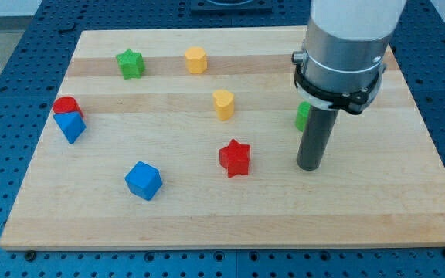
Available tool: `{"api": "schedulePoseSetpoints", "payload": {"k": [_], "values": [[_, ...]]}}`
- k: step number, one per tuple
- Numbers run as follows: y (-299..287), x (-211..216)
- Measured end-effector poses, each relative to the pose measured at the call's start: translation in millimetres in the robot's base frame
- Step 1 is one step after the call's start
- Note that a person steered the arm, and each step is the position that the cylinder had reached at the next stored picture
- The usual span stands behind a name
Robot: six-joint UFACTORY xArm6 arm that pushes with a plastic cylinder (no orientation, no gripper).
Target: Push red star closer to blue cube
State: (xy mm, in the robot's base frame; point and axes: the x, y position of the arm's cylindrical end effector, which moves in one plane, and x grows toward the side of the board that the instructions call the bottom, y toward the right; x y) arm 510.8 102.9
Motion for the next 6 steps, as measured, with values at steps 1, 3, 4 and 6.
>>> {"api": "schedulePoseSetpoints", "payload": {"k": [1, 3, 4, 6], "values": [[-14, 0], [-69, -1], [-101, -6], [-164, -34]]}}
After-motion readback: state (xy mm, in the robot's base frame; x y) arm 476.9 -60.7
